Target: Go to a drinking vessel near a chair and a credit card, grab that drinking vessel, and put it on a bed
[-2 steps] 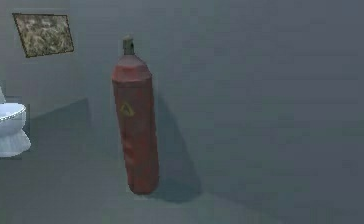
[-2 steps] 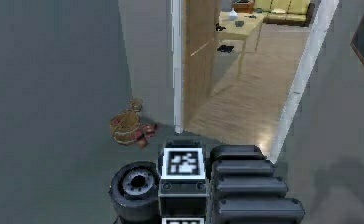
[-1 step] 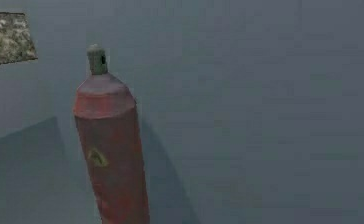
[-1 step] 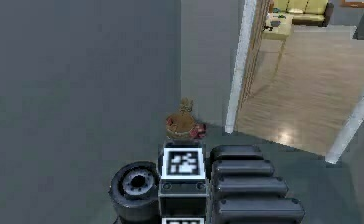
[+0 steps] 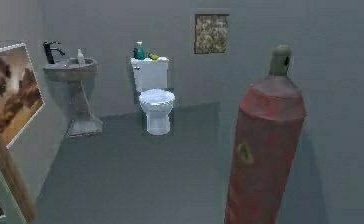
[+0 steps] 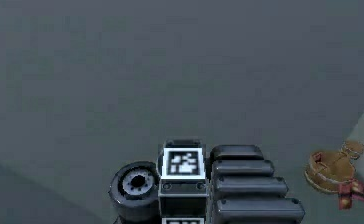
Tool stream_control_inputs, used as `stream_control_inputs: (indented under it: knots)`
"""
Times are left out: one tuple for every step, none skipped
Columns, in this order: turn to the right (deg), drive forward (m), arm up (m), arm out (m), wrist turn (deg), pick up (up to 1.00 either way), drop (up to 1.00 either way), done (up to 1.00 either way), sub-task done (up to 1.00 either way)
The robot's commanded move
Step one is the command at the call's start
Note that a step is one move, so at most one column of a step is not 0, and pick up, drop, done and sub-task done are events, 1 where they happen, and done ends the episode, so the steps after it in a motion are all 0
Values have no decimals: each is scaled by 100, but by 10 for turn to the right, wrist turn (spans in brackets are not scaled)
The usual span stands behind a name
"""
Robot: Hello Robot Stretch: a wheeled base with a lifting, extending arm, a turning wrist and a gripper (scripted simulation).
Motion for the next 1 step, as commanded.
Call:
stream_control_inputs:
  knots:
    - [-450,0,0,0,0,0,0,0,0]
